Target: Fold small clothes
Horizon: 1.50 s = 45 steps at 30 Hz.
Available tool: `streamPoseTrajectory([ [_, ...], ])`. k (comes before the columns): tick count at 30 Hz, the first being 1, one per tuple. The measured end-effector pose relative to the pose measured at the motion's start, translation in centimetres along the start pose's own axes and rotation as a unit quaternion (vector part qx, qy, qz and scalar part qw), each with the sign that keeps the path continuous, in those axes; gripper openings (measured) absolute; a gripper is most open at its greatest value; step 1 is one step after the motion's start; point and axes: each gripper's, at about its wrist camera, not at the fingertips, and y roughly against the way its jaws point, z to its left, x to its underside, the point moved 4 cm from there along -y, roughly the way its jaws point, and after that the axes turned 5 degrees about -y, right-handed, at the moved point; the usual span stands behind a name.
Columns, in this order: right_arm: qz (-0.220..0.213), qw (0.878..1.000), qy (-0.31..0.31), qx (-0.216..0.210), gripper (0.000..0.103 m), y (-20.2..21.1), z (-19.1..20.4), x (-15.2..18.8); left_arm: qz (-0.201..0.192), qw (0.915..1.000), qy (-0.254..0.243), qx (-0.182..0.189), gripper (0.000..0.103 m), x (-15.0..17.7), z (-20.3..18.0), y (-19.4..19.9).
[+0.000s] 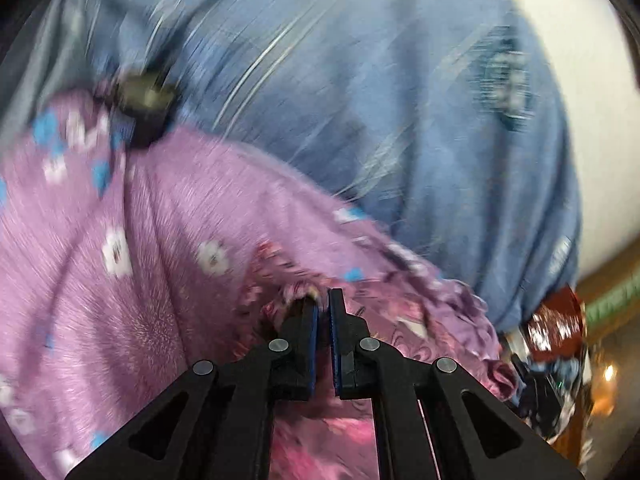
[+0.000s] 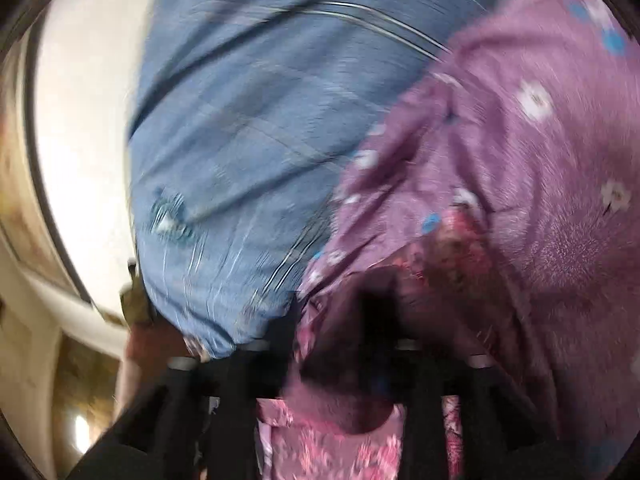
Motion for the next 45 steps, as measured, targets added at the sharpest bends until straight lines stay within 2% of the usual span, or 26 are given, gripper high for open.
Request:
streamPoseTrajectory([
  [2, -0.011, 1.000, -0.003, 0.005, 0.049, 0.3, -0.5, -1.1, 0.016, 0.9997, -0.001, -0.017, 0.006, -0.5, 0.1, -1.7],
  [3, -0.030, 1.000, 0.003, -0.003, 0.049, 1.1, -0.4, -1.7, 0.003, 0.9999, 0.001, -0.013, 0.007, -0.9, -0.2, -1.6],
  [4, -0.058, 0.998, 0.010, -0.006, 0.050, 2.3, -0.3, -2.0, -0.035, 0.9993, 0.009, -0.007, 0.010, -1.6, -0.5, -0.6],
  [6, -0.100, 0.995, 0.022, -0.004, 0.055, 4.2, 0.2, -2.3, -0.098, 0.9949, 0.022, -0.009, 0.043, -2.5, -0.6, 1.6],
  [8, -0.089, 0.993, 0.065, 0.036, 0.055, 4.5, 1.5, -2.0, -0.155, 0.9872, 0.025, -0.027, 0.049, -2.3, -1.3, 4.2],
  [9, -0.075, 0.990, 0.098, 0.063, 0.055, 4.1, 2.4, -1.7, -0.160, 0.9863, 0.018, -0.036, 0.049, -2.0, -1.9, 4.7],
  [11, -0.055, 0.977, 0.160, 0.127, 0.055, 3.5, 3.5, -1.1, -0.150, 0.9881, -0.008, -0.034, 0.049, -0.5, -4.0, 5.1],
  [14, -0.060, 0.968, 0.177, 0.167, 0.055, 3.3, 3.2, -1.2, -0.112, 0.9924, -0.046, -0.022, 0.049, 3.2, -6.9, 4.2],
  [17, -0.045, 0.961, 0.198, 0.187, 0.055, 2.0, 2.8, -1.1, -0.032, 0.9954, -0.085, -0.030, 0.049, 6.1, -8.7, 1.0],
  [20, -0.029, 0.937, 0.256, 0.237, 0.055, 0.2, 3.6, 0.2, 0.021, 0.9940, -0.093, -0.053, 0.049, 7.0, -8.6, -2.1],
  [24, -0.028, 0.914, 0.325, 0.242, 0.056, -0.6, 6.5, 1.8, 0.017, 0.9958, -0.072, -0.053, 0.048, 5.1, -7.3, -2.8],
  [25, -0.032, 0.905, 0.345, 0.246, 0.058, -0.9, 7.2, 2.3, 0.017, 0.9964, -0.066, -0.049, 0.048, 4.7, -7.1, -3.0],
  [27, -0.031, 0.888, 0.379, 0.260, 0.074, -2.1, 8.0, 3.4, 0.012, 0.9972, -0.058, -0.045, 0.048, 3.7, -6.8, -3.3],
  [29, -0.021, 0.870, 0.402, 0.285, 0.076, -3.8, 7.8, 4.1, 0.004, 0.9979, -0.051, -0.040, 0.048, 2.6, -6.4, -4.0],
  [30, -0.015, 0.856, 0.410, 0.314, 0.074, -5.1, 6.9, 4.3, 0.002, 0.9983, -0.048, -0.034, 0.048, 2.1, -6.2, -4.4],
  [31, -0.010, 0.846, 0.413, 0.336, 0.071, -5.8, 6.2, 4.4, 0.004, 0.9986, -0.043, -0.029, 0.048, 1.6, -6.0, -4.9],
  [32, -0.010, 0.836, 0.412, 0.363, 0.040, -6.3, 5.2, 4.1, 0.005, 0.9991, -0.037, -0.022, 0.048, 1.3, -5.5, -5.3],
  [33, -0.015, 0.833, 0.403, 0.380, 0.005, -6.2, 4.5, 3.5, 0.002, 0.9995, -0.030, -0.011, 0.048, 1.3, -4.9, -5.0],
  [34, -0.029, 0.847, 0.375, 0.377, 0.008, -5.5, 4.0, 2.5, -0.002, 0.9997, -0.023, 0.000, 0.048, 1.3, -4.3, -4.7],
  [36, -0.065, 0.900, 0.294, 0.314, 0.008, -2.6, 4.0, 0.1, -0.006, 0.9999, -0.011, 0.008, 0.048, 1.0, -3.3, -4.6],
  [37, -0.096, 0.921, 0.242, 0.289, 0.009, -0.6, 3.7, -1.3, -0.008, 0.9999, -0.005, 0.008, 0.048, 1.2, -2.7, -4.4],
  [38, -0.119, 0.935, 0.200, 0.268, 0.019, 1.1, 3.2, -2.2, -0.012, 0.9999, 0.001, 0.008, 0.048, 0.9, -2.4, -4.5],
  [39, -0.137, 0.948, 0.157, 0.240, 0.042, 2.7, 2.5, -3.0, -0.015, 0.9998, 0.004, 0.007, 0.048, 0.9, -2.2, -4.5],
  [41, -0.152, 0.963, 0.105, 0.198, 0.066, 4.5, 1.5, -3.6, -0.022, 0.9997, 0.014, 0.006, 0.048, 0.7, -1.8, -4.6],
  [43, -0.155, 0.964, 0.120, 0.179, 0.066, 5.2, 2.1, -3.3, -0.029, 0.9994, 0.017, 0.006, 0.048, 0.7, -1.7, -4.2],
  [45, -0.163, 0.957, 0.158, 0.182, 0.066, 5.5, 3.4, -2.6, -0.042, 0.9990, 0.014, 0.000, 0.048, 0.7, -1.7, -3.7],
])
